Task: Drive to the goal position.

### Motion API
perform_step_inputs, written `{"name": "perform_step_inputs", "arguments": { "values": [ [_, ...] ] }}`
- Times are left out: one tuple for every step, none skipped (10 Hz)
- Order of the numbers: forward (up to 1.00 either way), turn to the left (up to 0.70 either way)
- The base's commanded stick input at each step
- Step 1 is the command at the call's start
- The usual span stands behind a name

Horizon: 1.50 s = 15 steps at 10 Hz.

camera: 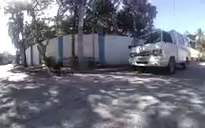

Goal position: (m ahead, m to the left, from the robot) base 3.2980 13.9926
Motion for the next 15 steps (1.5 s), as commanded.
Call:
{"name": "perform_step_inputs", "arguments": {
  "values": [
    [0.0, -0.05],
    [0.0, -0.05],
    [0.0, -0.05],
    [0.0, -0.05],
    [0.0, -0.05],
    [0.0, -0.05],
    [0.0, -0.05],
    [0.0, -0.05],
    [0.0, -0.05],
    [0.0, -0.05],
    [0.0, -0.05],
    [0.0, -0.05],
    [0.0, -0.05],
    [0.0, -0.05],
    [0.0, -0.05]
  ]
}}
